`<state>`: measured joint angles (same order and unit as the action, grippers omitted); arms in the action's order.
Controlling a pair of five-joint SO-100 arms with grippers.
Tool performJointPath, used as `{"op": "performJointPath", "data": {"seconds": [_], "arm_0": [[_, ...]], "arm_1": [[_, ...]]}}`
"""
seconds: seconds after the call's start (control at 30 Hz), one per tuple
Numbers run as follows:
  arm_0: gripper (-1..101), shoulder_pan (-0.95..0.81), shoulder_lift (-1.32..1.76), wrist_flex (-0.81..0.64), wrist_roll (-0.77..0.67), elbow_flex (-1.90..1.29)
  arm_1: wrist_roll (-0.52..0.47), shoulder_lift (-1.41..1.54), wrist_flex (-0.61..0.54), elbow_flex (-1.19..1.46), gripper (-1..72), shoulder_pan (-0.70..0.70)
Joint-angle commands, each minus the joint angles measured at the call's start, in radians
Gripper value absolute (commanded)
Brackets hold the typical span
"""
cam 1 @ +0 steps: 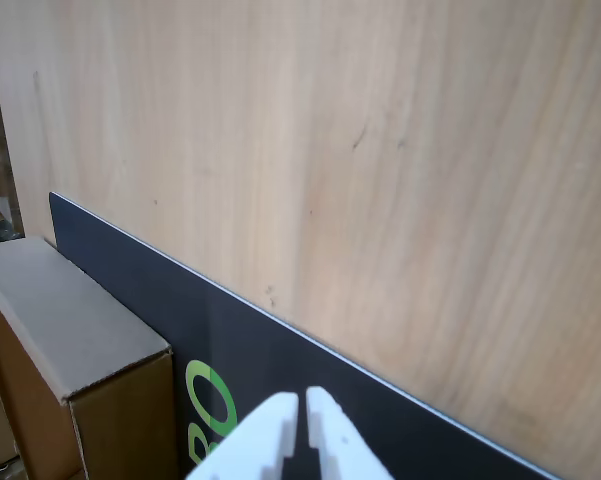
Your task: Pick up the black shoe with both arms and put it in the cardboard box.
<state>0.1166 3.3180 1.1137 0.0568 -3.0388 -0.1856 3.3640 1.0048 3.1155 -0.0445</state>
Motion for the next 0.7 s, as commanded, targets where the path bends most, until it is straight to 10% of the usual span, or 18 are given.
{"op": "performJointPath", "data": {"seconds": [0.0, 0.67], "arm_0": [[0, 0.017, 0.009, -0.003, 0.003, -0.003], [0, 0.003, 0.009, -0.003, 0.018, -0.003]], "arm_1": [[-0.018, 0.046, -0.002, 0.017, -0.1, -0.012], [-0.018, 0.046, -0.021, 0.021, -0.1, -0.014]]}}
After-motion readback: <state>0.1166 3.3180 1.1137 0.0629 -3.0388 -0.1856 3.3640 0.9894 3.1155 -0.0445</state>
